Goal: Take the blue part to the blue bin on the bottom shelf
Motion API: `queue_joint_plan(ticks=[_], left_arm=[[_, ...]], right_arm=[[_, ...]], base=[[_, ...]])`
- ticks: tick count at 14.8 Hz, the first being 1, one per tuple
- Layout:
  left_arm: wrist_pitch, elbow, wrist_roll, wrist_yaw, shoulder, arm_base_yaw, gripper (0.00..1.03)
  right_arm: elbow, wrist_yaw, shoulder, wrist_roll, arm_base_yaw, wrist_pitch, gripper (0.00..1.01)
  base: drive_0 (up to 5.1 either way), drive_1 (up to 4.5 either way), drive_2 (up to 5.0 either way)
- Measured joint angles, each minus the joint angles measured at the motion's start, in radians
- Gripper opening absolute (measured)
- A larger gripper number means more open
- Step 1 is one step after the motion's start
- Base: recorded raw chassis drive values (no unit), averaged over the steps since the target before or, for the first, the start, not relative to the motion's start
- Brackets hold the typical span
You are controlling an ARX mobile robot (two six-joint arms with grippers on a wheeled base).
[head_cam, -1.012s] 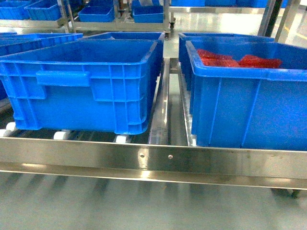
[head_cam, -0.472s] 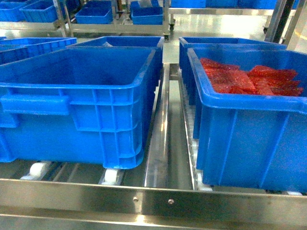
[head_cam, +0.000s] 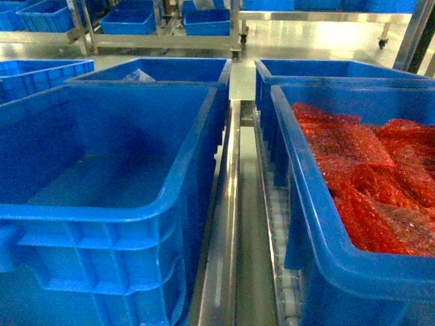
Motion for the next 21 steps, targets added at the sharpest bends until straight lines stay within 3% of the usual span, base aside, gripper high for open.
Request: queue_joint_plan(ticks=[21], left_arm=[[0.000,0.000,0.000,0.003,-0.003,0.000,0.44]], right_arm=[[0.000,0.000,0.000,0.000,0.000,0.002,0.98]], base=[[0.0,0.00,0.0]])
